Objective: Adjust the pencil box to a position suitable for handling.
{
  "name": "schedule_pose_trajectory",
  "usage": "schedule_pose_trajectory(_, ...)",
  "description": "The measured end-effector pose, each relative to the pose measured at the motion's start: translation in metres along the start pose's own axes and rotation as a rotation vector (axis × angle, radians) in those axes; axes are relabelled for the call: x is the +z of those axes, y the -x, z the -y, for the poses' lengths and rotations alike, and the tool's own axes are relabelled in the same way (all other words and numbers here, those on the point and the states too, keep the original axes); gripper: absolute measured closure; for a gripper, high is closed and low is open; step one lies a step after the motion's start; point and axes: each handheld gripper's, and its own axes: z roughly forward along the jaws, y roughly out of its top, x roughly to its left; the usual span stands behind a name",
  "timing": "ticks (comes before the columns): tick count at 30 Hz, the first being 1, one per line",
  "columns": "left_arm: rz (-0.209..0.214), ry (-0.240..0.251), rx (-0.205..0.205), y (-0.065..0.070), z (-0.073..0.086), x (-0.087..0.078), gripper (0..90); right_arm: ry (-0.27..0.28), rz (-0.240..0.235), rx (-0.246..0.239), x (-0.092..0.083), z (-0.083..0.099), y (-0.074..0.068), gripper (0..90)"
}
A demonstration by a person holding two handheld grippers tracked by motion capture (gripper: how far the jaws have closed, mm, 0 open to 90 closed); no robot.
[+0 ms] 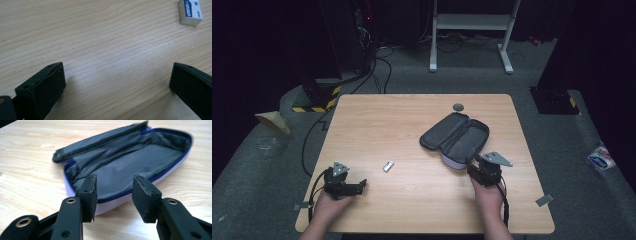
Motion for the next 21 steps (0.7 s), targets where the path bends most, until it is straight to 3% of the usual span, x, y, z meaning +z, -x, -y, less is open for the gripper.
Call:
schedule_pose_trajectory(7, 0.001, 0.000, 0.001, 0.000, 0.000, 0.000, 0.6, 0.004, 0.053, 0.009, 0.006, -0.015, 0.020, 55.4)
schedule_pose_trajectory(16, 0.003, -0.002, 0.007, 0.000, 0.000, 0.000, 0.6, -0.029, 0.138, 0.059, 0.035, -0.036, 0.060, 59.3)
schedule_pose_trajectory(20, 0.005, -0.002, 0.008, -0.001, 0.000, 0.000, 0.7, -0.037, 0.153, 0.063, 0.045, -0.038, 0.066, 63.0)
schedule_pose_trajectory(21, 0.005, -0.004, 0.008, -0.001, 0.000, 0.000, 0.7, -0.054, 0.160, 0.089, 0.049, -0.035, 0.068, 66.1)
